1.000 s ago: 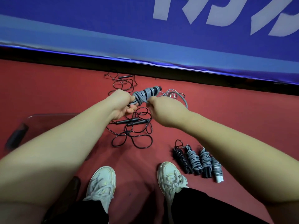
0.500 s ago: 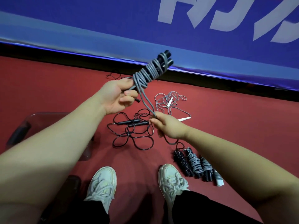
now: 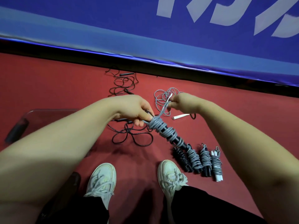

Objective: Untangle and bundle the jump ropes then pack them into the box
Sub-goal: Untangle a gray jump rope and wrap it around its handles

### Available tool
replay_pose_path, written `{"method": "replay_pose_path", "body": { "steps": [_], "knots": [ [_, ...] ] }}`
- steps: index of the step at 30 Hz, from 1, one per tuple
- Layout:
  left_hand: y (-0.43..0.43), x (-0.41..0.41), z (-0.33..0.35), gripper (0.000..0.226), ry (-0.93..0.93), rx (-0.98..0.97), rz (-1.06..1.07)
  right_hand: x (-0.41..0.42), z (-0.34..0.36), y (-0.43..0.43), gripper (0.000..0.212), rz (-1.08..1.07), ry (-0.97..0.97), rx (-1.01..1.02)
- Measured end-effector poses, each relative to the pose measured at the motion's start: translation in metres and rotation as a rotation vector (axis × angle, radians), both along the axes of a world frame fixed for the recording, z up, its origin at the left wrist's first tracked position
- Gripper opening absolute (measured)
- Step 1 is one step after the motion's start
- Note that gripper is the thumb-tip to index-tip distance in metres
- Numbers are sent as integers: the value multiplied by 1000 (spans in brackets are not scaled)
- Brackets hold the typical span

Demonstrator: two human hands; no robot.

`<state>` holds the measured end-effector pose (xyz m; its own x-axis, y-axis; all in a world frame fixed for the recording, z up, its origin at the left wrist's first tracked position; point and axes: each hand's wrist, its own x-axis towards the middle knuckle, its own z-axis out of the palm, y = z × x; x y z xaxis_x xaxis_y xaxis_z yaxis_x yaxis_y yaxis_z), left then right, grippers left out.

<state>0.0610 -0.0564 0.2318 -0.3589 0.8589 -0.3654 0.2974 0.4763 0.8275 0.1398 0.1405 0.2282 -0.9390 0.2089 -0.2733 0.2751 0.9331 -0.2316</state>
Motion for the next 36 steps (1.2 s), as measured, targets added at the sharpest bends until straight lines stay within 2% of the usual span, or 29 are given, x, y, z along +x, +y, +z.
{"method": "replay_pose_path", "body": {
  "steps": [4,6,8,12,14,15,18,20,24,26,27,28,29,30,32,36],
  "knots": [
    [14,3,-13,12,128,-108,151,-4,21,-32,27,69,-21,181],
    [16,-1,-13,10,109,-85,270,2,29,-52,28,81,-4,240],
    [15,-6,-12,11,28,-19,370,10,29,-65,25,78,33,238],
    [11,-14,-10,19,-54,85,502,22,21,-75,19,71,150,99],
    [11,-16,-10,17,-104,162,577,24,13,-75,21,51,230,-46],
    [12,-17,-9,15,-147,223,621,24,9,-74,23,24,258,-183],
    [11,-23,-7,15,-272,408,677,27,-1,-74,22,-68,257,-775],
    [5,-26,-4,15,-333,480,589,26,-11,-64,24,-96,182,-976],
    [-11,-19,-2,18,-345,506,209,28,-20,-37,21,-28,-71,-1039],
    [-14,-16,4,18,-281,436,-33,31,-21,-25,21,-187,-136,-977],
    [-15,-16,9,20,-214,374,-155,33,-20,-23,17,-221,-214,-1004],
    [-14,-16,13,22,-135,305,-262,34,-18,-24,6,-173,-330,-1118],
    [-14,-16,16,22,-62,241,-348,35,-16,-29,10,-91,-427,-1238],
    [-13,-16,19,22,-6,188,-410,35,-14,-32,22,-45,-521,-1317],
    [-12,-15,21,21,91,116,-471,34,-15,-36,33,-12,-639,-1364],
    [-15,-22,20,25,195,127,-407,36,-22,-37,63,-68,-550,-1471]
  ]
}}
